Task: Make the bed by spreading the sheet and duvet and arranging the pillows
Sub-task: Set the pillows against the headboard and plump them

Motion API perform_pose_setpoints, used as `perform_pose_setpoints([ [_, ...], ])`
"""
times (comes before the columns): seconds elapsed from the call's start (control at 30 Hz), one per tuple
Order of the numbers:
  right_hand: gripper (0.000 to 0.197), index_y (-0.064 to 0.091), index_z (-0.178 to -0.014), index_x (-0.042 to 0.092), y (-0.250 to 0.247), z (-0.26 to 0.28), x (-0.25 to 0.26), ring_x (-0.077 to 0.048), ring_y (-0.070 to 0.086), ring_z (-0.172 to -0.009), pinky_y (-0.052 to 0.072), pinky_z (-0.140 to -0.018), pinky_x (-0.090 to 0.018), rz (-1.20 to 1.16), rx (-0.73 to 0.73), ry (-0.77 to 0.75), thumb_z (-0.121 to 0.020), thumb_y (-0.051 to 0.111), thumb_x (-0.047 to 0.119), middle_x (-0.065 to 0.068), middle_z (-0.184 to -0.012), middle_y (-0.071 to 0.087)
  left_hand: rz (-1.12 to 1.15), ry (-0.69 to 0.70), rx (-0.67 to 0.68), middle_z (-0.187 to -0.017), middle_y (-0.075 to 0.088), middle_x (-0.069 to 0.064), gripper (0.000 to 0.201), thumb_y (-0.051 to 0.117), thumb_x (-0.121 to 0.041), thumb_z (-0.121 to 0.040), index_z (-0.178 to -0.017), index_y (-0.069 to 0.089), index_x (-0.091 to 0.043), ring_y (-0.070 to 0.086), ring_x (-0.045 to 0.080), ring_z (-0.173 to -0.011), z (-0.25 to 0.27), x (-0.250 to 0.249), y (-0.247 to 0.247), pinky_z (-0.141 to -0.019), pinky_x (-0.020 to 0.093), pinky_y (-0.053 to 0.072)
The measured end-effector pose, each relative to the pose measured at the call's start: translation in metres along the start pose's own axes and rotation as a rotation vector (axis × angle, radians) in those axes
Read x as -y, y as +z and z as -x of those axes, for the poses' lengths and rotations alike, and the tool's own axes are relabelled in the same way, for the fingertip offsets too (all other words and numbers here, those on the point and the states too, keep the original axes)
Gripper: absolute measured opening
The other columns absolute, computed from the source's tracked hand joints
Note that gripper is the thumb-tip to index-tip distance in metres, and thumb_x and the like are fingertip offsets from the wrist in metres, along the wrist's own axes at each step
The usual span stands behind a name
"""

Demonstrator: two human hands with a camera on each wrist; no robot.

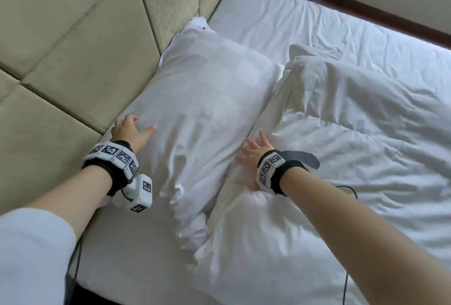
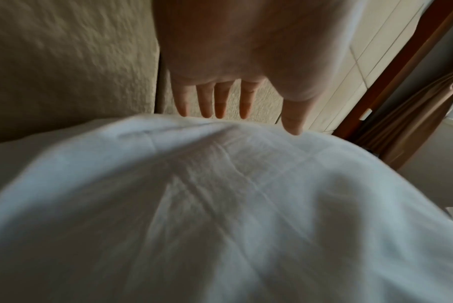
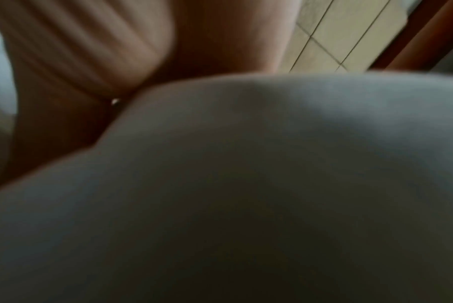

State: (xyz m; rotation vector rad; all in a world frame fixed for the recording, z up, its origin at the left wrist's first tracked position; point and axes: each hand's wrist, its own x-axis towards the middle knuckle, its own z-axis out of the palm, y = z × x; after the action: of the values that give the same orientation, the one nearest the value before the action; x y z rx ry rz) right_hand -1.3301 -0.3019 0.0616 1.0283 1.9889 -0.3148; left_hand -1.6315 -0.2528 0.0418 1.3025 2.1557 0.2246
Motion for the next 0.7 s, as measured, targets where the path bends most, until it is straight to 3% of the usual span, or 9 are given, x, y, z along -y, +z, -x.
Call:
perform_pose_setpoints([
  [0.13,0.075,0.012,-0.150,0.025,0.002,-0.021,0.002,-0.028,-0.004,-0.147,-0.009,-0.110,-0.066,-0.042,0.048,-0.013,-0.088,0.053,0.036,-0.002,-0.159,0.004,-0.028,-0.037,-0.056,-0.140,0.040,0.019,0.078,0.066,-0.054,-0.076,-0.135,0.038,-0.012,0.037,0.033,-0.132,-0.041,0.010,0.011,-0.109,0.044,0.030],
  [0.2,0.072,0.023,-0.147,0.021,0.006,-0.038,0.003,-0.026,0.005,-0.146,-0.009,-0.108,-0.067,-0.070,0.055,-0.010,-0.085,0.057,0.035,-0.004,-0.156,0.018,-0.066,-0.037,-0.054,-0.140,0.041,0.021,0.090,0.066,-0.062,-0.069,-0.136,0.035,-0.011,0.039,0.035,-0.130,-0.056,0.015,0.020,-0.107,0.045,0.032],
  [0.27,0.050,0.041,-0.137,0.018,0.009,-0.056,0.002,-0.022,0.024,-0.141,-0.007,-0.108,-0.065,-0.093,0.045,0.008,-0.090,0.051,0.029,-0.001,-0.144,0.040,-0.074,-0.070,0.000,-0.134,0.048,0.022,0.091,0.066,-0.066,-0.067,-0.130,0.040,-0.006,0.046,0.038,-0.124,-0.067,0.015,0.028,-0.102,0.046,0.037],
  [0.33,0.033,0.055,-0.126,0.017,0.013,-0.069,0.006,-0.020,0.039,-0.132,0.007,-0.114,-0.053,-0.097,0.053,0.007,-0.095,0.044,0.018,0.002,-0.130,0.056,-0.029,-0.093,0.062,-0.127,0.055,0.023,0.078,0.066,-0.060,-0.072,-0.122,0.050,-0.003,0.053,0.039,-0.116,-0.076,0.014,0.032,-0.096,0.044,0.043],
  [0.43,0.030,0.061,-0.119,0.015,0.019,-0.070,0.016,-0.022,0.049,-0.124,0.027,-0.107,-0.032,-0.022,0.142,-0.037,-0.095,0.043,0.015,0.000,-0.125,0.062,0.216,-0.012,0.026,-0.103,0.066,0.027,0.041,0.068,-0.037,-0.079,-0.093,0.064,0.001,0.062,0.042,-0.097,-0.081,0.010,0.029,-0.083,0.045,0.049],
  [0.5,0.029,0.062,-0.119,0.017,0.013,-0.066,0.018,-0.022,0.051,-0.123,0.030,-0.104,-0.031,0.003,0.155,-0.032,-0.094,0.047,0.016,0.000,-0.125,0.062,0.374,0.049,-0.048,-0.087,0.067,0.026,0.029,0.069,-0.024,-0.080,-0.086,0.064,0.004,0.063,0.032,-0.082,-0.077,-0.002,0.012,-0.071,0.038,0.046],
  [0.57,0.027,0.064,-0.113,0.019,-0.005,-0.063,0.018,-0.020,0.054,-0.120,0.033,-0.102,-0.032,0.015,0.096,-0.033,-0.092,0.049,0.015,0.002,-0.120,0.064,0.470,0.152,-0.096,-0.062,0.056,0.009,0.025,0.069,-0.018,-0.080,-0.084,0.063,0.006,0.048,0.018,-0.072,-0.066,-0.024,-0.019,-0.060,0.029,0.036],
  [0.63,0.027,0.063,-0.113,0.024,-0.031,-0.056,0.018,-0.018,0.055,-0.118,0.036,-0.100,-0.033,0.045,0.067,-0.022,-0.093,0.048,0.018,0.005,-0.120,0.064,0.524,0.267,-0.126,-0.056,0.045,-0.006,0.018,0.070,-0.017,-0.078,-0.075,0.060,-0.002,0.041,0.013,-0.070,-0.048,-0.050,-0.059,-0.053,0.022,0.032],
  [0.7,0.025,0.063,-0.112,0.029,-0.055,-0.046,0.012,-0.017,0.057,-0.115,0.039,-0.095,-0.033,0.099,0.038,-0.003,-0.092,0.049,0.023,0.007,-0.119,0.065,0.578,0.345,-0.172,-0.057,0.044,-0.009,0.025,0.071,-0.017,-0.075,-0.063,0.050,-0.012,0.039,0.007,-0.062,-0.025,-0.072,-0.098,-0.051,0.018,0.031],
])
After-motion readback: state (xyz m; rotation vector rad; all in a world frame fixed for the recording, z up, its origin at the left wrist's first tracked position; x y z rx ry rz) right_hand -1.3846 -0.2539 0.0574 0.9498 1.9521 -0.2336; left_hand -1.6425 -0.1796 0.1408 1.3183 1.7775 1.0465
